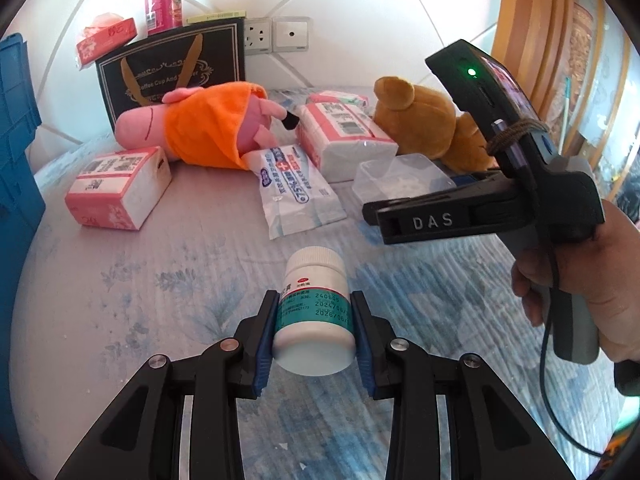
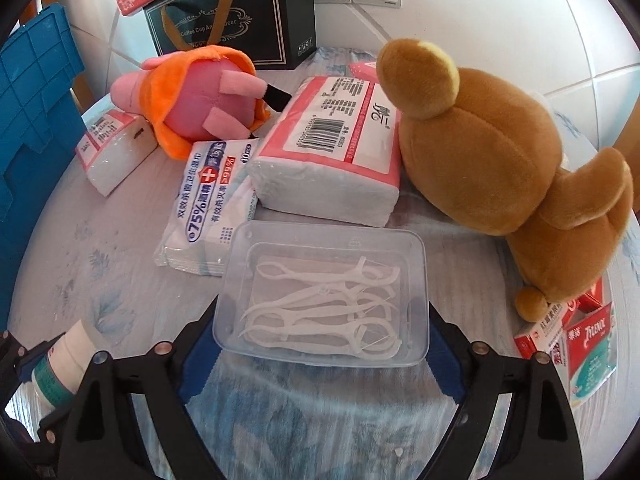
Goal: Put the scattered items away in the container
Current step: 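Carry the pill bottle in the left tool while the right tool carries the floss box to the bin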
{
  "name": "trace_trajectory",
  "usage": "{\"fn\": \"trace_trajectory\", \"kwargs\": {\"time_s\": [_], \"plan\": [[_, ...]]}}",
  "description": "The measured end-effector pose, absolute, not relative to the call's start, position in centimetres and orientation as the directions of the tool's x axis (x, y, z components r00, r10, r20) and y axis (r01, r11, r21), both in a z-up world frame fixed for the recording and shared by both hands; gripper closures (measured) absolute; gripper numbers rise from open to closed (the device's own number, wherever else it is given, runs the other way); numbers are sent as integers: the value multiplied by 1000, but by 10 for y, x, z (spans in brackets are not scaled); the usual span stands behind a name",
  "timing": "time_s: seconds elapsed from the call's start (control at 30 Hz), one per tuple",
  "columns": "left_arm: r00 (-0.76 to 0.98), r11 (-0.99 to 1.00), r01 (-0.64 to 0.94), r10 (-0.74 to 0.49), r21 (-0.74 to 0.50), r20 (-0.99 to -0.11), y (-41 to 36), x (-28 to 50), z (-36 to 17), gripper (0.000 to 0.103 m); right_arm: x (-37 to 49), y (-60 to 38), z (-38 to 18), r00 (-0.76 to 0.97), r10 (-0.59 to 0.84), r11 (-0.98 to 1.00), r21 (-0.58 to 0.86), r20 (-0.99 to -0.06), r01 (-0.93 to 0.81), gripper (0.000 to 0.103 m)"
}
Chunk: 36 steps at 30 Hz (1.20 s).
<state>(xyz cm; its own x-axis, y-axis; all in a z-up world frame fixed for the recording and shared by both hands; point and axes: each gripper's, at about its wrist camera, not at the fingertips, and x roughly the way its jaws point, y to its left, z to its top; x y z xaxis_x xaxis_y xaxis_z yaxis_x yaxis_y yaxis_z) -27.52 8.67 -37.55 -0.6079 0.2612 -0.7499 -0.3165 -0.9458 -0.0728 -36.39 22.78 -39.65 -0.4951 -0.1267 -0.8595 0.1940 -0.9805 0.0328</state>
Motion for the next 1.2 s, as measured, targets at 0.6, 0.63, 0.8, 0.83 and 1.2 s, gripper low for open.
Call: {"fn": "trace_trajectory", "kwargs": {"time_s": [0.6, 0.63, 0.8, 0.83, 1.2], "plan": [[-690, -941, -337, 268, -29, -672, 77, -240, -273, 69, -308, 251, -291, -579, -119, -977, -7, -806, 211, 14], [-696, -942, -335, 266, -27, -667, 75, -237, -266, 69, -304, 250, -285, -585, -118, -978, -8, -803, 209, 14], [-726, -947, -319, 261, -25, -636, 63, -224, -227, 69, -277, 256, -250, -605, -115, -980, -10, -788, 199, 14], [-731, -948, -318, 259, -21, -632, 61, -222, -220, 69, -272, 256, -244, -608, -115, -980, -11, -786, 201, 14], [-768, -951, -310, 252, -2, -589, 46, -188, -148, 69, -214, 249, -175, -645, -126, -975, -26, -753, 220, 14]]}}
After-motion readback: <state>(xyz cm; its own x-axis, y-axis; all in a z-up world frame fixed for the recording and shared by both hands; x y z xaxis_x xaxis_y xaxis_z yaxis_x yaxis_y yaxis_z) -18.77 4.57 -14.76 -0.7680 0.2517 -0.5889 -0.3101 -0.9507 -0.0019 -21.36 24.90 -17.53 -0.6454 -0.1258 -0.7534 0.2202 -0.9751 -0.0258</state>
